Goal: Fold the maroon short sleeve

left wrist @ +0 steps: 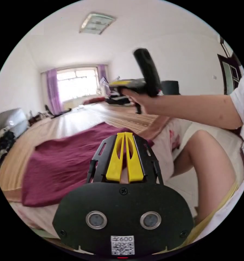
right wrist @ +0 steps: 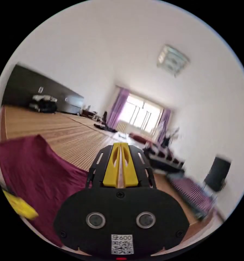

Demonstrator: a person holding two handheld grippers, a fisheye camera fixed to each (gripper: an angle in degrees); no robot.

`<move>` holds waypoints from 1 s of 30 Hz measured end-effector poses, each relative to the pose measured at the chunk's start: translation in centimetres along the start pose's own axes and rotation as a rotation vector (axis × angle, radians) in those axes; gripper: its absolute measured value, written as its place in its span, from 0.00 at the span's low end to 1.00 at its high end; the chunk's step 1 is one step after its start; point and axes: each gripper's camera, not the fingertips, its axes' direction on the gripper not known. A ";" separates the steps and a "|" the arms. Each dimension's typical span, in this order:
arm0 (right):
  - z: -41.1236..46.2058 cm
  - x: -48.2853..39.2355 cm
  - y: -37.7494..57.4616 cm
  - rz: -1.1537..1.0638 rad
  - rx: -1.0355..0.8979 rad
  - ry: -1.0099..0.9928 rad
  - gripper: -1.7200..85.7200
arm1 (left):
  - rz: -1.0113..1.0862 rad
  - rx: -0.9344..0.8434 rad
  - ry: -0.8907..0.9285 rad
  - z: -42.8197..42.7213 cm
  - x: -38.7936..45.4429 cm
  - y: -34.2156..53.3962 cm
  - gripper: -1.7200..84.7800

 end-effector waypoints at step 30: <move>-18.3 -39.7 -12.3 -0.274 -0.274 -0.757 0.10 | 1.104 -0.541 -0.385 -10.3 0.4 -0.2 0.07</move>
